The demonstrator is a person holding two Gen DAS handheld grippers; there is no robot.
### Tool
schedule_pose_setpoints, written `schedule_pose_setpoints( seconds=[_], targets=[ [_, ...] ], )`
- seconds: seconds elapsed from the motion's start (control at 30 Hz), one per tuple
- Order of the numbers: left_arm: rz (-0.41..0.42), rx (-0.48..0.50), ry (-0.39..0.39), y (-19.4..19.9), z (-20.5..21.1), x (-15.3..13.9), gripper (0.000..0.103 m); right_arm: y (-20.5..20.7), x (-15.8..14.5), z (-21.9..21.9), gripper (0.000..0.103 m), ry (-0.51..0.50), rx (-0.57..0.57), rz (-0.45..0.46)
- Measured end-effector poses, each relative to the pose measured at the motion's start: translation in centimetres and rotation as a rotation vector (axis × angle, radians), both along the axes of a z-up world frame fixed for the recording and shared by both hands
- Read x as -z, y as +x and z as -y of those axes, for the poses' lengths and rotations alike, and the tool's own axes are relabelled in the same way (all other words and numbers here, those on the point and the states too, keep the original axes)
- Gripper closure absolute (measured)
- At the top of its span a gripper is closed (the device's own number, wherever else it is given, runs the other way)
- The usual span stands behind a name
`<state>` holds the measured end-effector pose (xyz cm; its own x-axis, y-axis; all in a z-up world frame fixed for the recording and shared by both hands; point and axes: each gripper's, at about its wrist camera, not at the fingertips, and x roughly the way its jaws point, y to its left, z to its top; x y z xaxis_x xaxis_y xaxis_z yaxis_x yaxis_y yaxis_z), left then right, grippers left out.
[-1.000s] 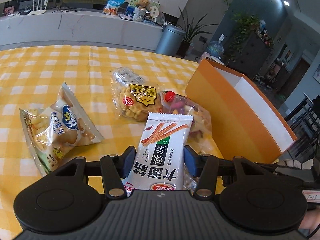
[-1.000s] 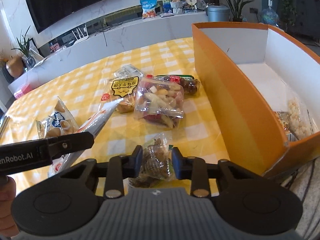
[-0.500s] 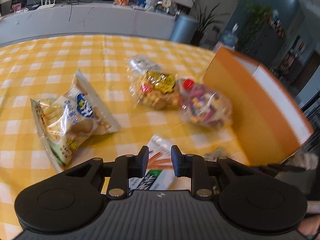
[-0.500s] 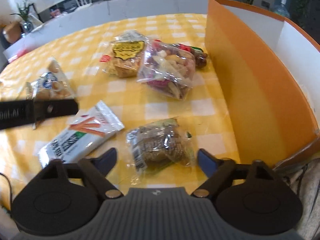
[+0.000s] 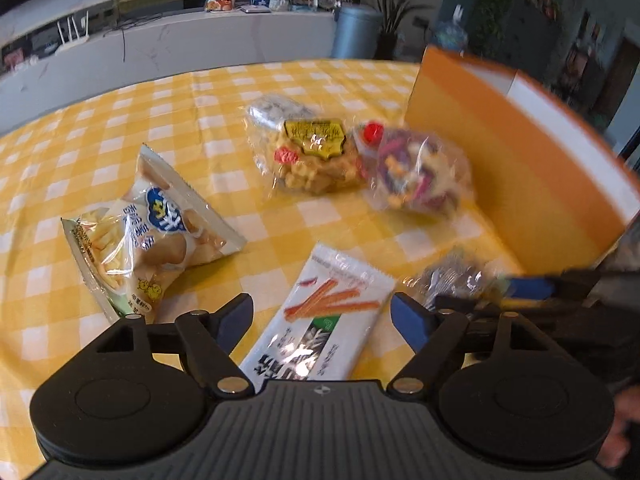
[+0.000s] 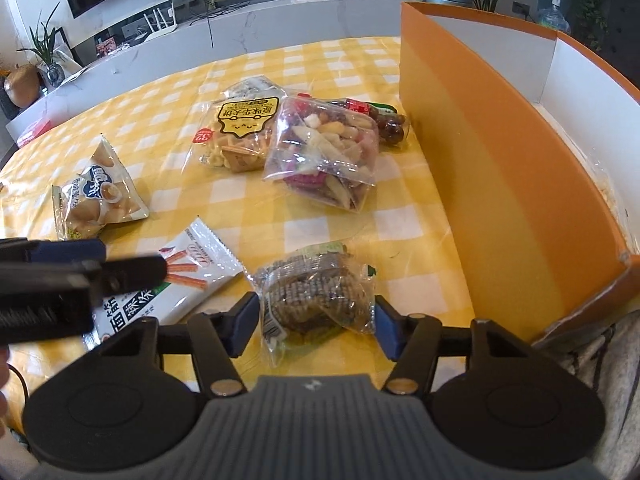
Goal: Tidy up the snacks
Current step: 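Lift the stick-biscuit packet with the left gripper while the right gripper raises the cookie bag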
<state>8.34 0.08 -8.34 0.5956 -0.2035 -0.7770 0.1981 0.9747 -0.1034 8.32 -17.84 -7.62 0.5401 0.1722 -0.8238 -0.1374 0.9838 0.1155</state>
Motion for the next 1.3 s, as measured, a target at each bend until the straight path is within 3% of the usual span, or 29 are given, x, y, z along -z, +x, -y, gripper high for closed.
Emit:
schedule_pose_setpoints(
  seconds=[0.1,0.27,0.47,0.63,0.73,0.93,1.17,1.3],
  targets=[
    [-0.007,-0.001,0.068,0.2,0.4,1.2,0.011,0.1,0.0,0.4,0.045,0.015,0.018,-0.006],
    [0.019,0.069,0.086,-0.2,0.6,2.3,0.004,-0.3,-0.1,0.7,0.045,0.019,0.043,-0.014],
    [0.133,0.101,0.2,-0.8,1.8,3.0,0.0,-0.4,0.0,1.2,0.045,0.038,0.061,-0.022],
    [0.056,0.056,0.079,0.4,0.4,3.1,0.0,-0.3,0.0,1.1,0.045,0.035,0.059,-0.02],
    [0.079,0.043,0.082,0.2,0.2,2.3,0.043,-0.3,0.0,1.3,0.045,0.046,0.064,-0.025],
    [0.06,-0.009,0.028,0.2,-0.3,1.7,0.046,-0.4,-0.1,1.4,0.045,0.052,0.064,-0.017],
    [0.127,-0.009,-0.053,-0.5,-1.3,-0.8,0.046,-1.2,-1.1,1.3,0.046,0.085,0.032,0.033],
    [0.161,-0.013,-0.115,-0.6,-1.8,-2.2,0.046,-1.4,-1.5,1.9,0.046,0.154,0.03,0.008]
  ],
)
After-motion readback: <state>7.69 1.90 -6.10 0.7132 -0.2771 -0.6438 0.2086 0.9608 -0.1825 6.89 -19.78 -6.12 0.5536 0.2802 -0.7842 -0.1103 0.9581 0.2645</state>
